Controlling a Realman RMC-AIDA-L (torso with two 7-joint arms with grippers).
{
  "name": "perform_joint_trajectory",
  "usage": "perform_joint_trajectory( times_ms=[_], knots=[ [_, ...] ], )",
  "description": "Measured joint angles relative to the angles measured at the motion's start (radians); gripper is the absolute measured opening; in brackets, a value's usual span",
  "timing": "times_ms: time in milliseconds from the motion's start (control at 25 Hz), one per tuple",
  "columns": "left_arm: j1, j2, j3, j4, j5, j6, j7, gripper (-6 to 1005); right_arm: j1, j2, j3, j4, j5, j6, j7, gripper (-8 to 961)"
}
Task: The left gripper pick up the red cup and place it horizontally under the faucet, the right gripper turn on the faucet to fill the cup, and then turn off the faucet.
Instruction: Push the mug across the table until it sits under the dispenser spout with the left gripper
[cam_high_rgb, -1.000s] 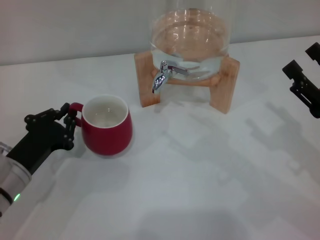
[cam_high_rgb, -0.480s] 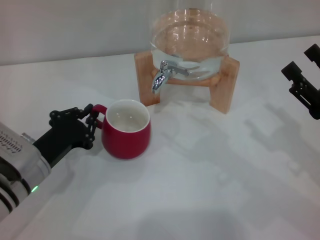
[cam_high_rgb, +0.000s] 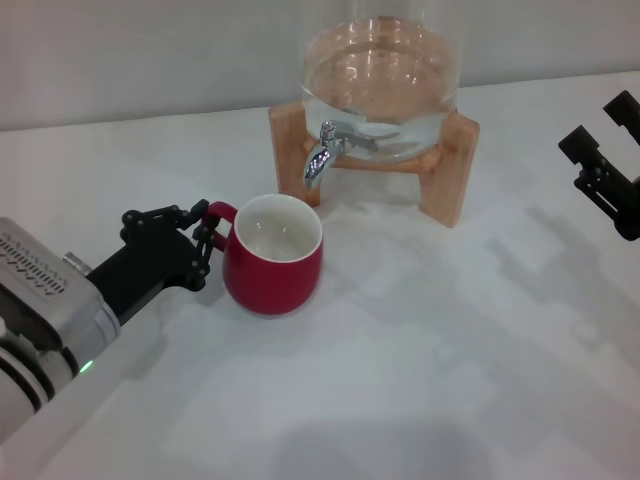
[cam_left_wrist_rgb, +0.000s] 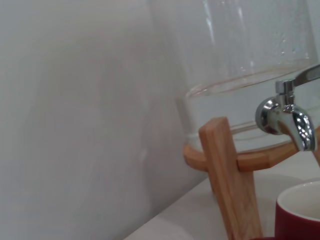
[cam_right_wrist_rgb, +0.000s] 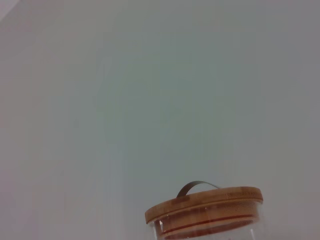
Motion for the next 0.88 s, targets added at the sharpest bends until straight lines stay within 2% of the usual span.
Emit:
perform_joint_trajectory(
  times_ms=[880],
  knots=[
    [-0.037, 0.005, -0.001, 0.003, 0.028, -0.038, 0.001, 108, -0.001, 0.0, 0.0, 0.0, 0.0, -0.007, 0.013, 840]
  ],
)
